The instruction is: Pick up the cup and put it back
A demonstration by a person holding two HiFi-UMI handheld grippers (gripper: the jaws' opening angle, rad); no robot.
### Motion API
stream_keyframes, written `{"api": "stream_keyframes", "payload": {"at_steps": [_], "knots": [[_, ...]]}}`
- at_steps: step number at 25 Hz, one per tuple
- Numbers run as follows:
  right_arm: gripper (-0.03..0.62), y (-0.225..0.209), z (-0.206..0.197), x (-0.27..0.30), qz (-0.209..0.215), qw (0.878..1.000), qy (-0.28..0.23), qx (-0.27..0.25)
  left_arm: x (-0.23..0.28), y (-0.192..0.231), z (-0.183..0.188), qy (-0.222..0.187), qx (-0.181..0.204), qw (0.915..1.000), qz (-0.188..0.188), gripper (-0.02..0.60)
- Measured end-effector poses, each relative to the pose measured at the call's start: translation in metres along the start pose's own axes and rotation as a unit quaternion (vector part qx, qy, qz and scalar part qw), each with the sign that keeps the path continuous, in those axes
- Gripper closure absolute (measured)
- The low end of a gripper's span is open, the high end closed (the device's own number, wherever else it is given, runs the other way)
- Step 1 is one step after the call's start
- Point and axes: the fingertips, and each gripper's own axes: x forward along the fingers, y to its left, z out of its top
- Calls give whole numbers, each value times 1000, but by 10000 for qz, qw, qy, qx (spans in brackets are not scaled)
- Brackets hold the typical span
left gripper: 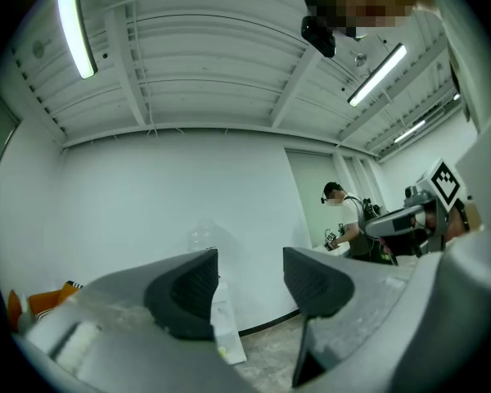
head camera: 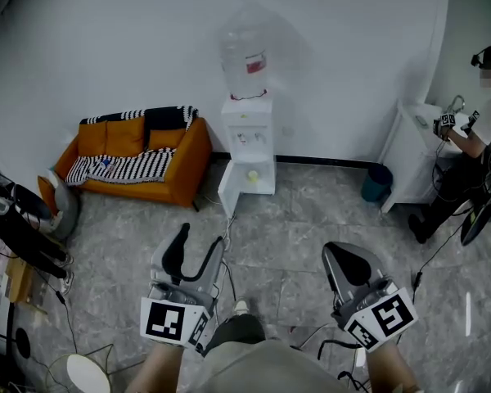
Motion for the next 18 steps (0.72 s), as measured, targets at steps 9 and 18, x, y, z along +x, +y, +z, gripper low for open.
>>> {"api": "stream_keyframes", "payload": {"at_steps": [9,18], "knots": [[591,-44,-13,32,-179,9998,0,11,61,10,-26,4,-28,9999,-128,308],[591,-106,-45,112,-333,9991,247,36,159,52,-76,246,73,9992,-300,308]]}}
